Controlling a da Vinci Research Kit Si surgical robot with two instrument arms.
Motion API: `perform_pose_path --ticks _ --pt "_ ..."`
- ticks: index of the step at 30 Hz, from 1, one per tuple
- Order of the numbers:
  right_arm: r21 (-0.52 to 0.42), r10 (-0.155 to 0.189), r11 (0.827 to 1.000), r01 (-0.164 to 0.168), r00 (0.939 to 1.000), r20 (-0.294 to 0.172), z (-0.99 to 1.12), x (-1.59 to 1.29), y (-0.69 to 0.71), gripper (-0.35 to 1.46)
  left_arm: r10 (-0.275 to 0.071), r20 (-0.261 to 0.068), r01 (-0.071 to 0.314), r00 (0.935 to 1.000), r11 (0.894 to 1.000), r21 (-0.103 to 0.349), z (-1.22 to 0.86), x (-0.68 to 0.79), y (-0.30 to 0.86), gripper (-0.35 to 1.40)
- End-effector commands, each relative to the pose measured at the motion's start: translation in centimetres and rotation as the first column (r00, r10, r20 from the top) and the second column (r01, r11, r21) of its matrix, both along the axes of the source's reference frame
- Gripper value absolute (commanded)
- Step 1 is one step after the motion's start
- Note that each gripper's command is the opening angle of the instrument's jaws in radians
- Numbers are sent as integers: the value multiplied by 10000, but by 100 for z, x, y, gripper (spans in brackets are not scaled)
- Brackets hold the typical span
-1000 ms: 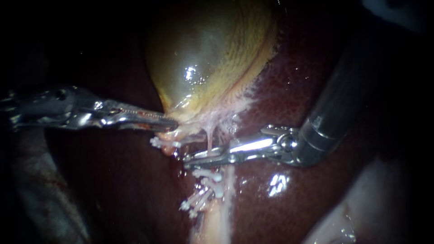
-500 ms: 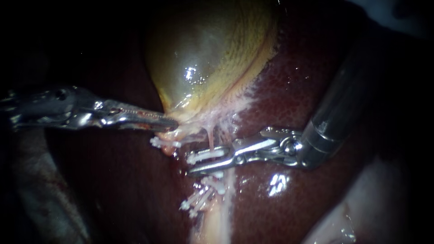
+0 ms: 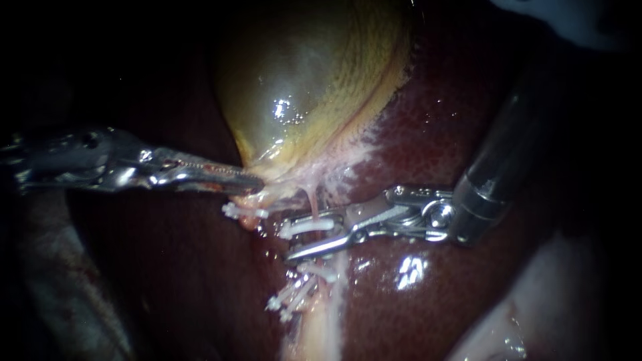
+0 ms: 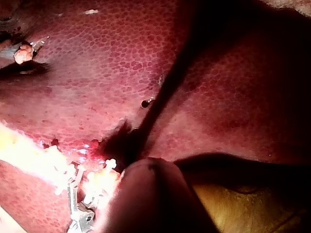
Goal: Going back third clip right tube
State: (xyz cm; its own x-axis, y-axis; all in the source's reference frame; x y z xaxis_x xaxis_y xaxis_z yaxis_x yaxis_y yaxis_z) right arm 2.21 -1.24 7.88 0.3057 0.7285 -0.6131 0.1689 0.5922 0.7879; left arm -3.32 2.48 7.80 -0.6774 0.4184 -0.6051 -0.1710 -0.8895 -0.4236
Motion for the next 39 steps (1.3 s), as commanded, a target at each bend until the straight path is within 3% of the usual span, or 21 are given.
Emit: perform_pose_path --ticks 1,8,22,26,30,33,39 --pt "-177 -23 9998 22 10000 -52 0 0 0 46 -4 0 4 10000 10000 2 0 0 0 -35" --pt "-854 -130 9963 108 9996 -261 -1 -3 0 47 -4 0 4 10000 10000 2 0 0 0 -35" --pt "-1151 -183 9932 143 9992 -343 -7 -11 -4 47 -44 -11 44 10000 10000 45 0 0 0 -35" --pt "256 14 9997 -17 10000 82 -8 -11 -4 48 -43 -11 43 10000 10000 45 0 0 0 -35" --pt "1381 118 9903 -177 9990 429 -8 -12 -3 48 -44 -11 44 10000 10000 45 0 0 0 -35" --pt "1776 144 9838 -241 9984 554 -8 -12 -2 48 -44 -12 44 10000 10000 45 -1 0 0 -35" --pt "2283 476 9711 -693 9939 993 -9 -13 2 49 -85 -23 85 10000 9999 88 -1 0 0 -35"
